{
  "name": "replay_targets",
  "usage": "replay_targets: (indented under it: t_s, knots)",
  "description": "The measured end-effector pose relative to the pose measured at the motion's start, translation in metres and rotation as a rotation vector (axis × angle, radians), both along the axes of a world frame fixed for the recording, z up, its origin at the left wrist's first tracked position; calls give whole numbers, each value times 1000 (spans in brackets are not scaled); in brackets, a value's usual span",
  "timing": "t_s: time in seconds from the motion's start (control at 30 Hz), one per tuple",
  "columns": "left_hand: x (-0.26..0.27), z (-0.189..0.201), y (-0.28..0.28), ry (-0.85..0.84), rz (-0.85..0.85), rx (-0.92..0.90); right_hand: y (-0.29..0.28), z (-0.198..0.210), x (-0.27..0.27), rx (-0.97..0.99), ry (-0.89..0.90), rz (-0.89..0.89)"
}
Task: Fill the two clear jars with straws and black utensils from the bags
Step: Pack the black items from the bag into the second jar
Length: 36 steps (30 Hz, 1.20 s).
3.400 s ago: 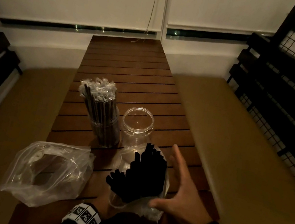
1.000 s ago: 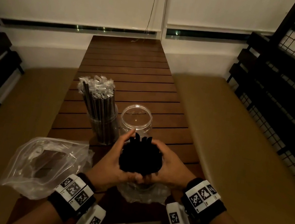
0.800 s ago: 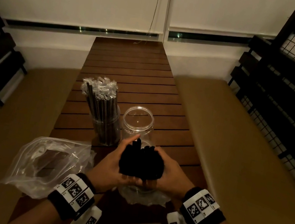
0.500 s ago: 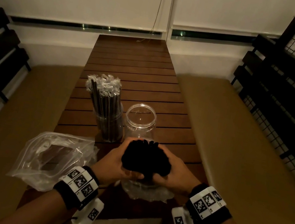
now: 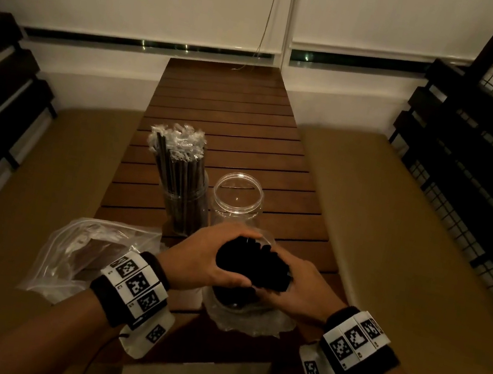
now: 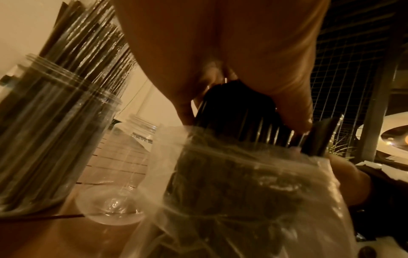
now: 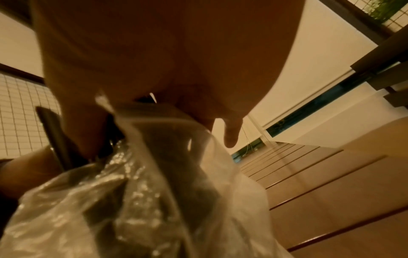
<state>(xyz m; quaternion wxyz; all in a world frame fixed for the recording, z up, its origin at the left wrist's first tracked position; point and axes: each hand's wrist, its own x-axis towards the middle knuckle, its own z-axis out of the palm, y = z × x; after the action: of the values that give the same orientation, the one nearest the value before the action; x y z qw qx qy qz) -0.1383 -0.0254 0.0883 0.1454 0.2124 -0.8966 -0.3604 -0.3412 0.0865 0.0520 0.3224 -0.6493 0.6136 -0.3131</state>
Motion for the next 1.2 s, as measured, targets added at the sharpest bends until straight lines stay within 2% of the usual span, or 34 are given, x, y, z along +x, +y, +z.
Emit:
replay_targets:
  t_s: [0.23, 0.33, 0.4, 0.57, 0.63, 0.77, 0.8, 0.9, 1.0, 1.1, 1.2]
  knots:
    - [-3, -7, 3, 4, -27, 90, 4, -14, 13, 78, -86, -59]
    - [-4, -10, 5, 72, 32, 200, 5, -34, 18, 139, -102, -120]
    - [-3, -15, 10, 200, 118, 332, 6, -46, 20, 156, -109, -146]
    - [-11, -30, 28, 724, 320, 767, 6, -61, 23, 135, -156, -195]
    - [-14, -37, 31, 774, 332, 748, 6, -65, 22, 157, -145, -202]
    - [-5, -62, 32, 667, 366, 751, 5, -67, 20, 200, -56, -202]
    - [0, -68, 32, 580, 361, 731, 5, -68, 21, 208, -36, -202]
    - [10, -80, 43, 192, 277, 500, 6, -73, 22, 226, 50, -176]
    - [12, -100, 45, 74, 267, 493, 7, -80, 23, 201, 76, -179]
    - [15, -125, 42, -181, 305, 331, 9, -88, 23, 170, 28, -217]
    - [10, -135, 43, -164, 365, 381, 10, -97, 24, 158, 20, -249]
